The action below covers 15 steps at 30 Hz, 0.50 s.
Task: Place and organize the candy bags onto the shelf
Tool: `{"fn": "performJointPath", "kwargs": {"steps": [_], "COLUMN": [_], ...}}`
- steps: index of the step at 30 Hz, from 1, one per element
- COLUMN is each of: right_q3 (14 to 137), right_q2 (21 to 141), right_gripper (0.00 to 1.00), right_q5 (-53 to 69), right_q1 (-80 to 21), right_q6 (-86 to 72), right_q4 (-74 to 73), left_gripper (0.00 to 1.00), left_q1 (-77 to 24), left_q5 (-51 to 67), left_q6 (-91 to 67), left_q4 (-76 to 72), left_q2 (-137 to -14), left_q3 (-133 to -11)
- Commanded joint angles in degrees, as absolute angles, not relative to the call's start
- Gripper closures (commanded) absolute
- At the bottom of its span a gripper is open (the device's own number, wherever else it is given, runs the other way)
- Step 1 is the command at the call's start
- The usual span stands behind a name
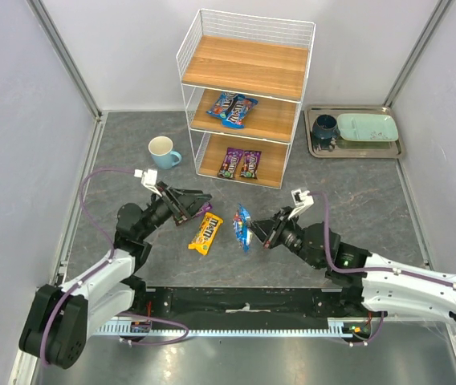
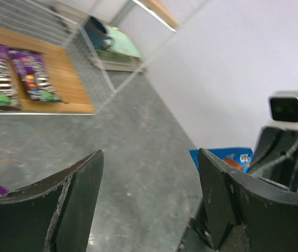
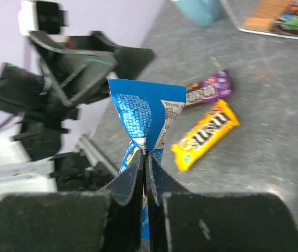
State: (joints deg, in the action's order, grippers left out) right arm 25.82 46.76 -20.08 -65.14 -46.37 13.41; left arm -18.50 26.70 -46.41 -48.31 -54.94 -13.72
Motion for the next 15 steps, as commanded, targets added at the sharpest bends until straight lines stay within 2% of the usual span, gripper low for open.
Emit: {"fn": "performJointPath", "kwargs": {"steps": [1,10,15], "right_q3": [25.9,23.7,21.8], "right_q2": [43.5,40.9,40.3], "right_gripper": [0.93,0.94,0.94], "right_q5": [-10.6,-9.8,-8.4], "right_q1": [-65.0,-65.0,-65.0], "right_q6": [-45.1,-47.0,-48.1], "right_q4": [21.5,27.4,30.3], "left_gripper": [0.21,0.36,0.42], "left_q1": [-19.9,-26.6,-32.0], "left_q5": [38.8,40.3,38.3], "left_q6": [-60.5,-74.3,-76.3], "left_q4": [-64.9,-88.8,-95.3], "left_q2": [-54.0,-63.3,-66.4], "left_q3": [-10.4,-10.7,-11.0]}}
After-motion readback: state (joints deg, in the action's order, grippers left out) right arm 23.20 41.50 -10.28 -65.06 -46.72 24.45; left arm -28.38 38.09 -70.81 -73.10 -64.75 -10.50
